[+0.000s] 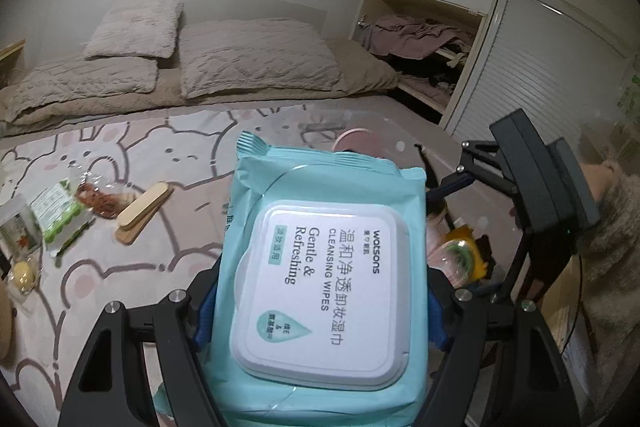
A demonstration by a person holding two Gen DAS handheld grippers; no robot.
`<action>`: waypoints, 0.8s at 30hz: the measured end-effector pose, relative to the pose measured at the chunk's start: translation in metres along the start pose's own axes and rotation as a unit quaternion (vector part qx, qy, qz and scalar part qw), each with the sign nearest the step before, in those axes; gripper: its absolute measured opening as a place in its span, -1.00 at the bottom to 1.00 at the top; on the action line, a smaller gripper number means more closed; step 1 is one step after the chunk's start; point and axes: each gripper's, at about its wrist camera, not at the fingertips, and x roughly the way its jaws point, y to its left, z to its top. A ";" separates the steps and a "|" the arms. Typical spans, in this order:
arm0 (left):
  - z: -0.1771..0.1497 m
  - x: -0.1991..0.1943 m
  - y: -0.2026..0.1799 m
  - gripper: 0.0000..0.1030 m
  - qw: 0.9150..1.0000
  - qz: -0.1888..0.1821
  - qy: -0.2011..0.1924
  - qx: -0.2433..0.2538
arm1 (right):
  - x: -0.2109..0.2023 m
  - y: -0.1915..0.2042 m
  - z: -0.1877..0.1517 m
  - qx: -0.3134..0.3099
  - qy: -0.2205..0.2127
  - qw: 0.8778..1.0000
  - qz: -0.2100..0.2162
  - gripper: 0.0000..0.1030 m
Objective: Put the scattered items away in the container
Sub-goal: 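Carry the card box with the right tool into the clear plastic box, then open the right tool to drop the card box while the left tool carries wipes over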
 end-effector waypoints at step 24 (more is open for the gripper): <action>0.115 0.115 -0.031 0.51 0.998 -0.027 0.056 -0.026 | -0.053 -0.049 -0.055 0.348 -0.219 0.909 0.067 1.00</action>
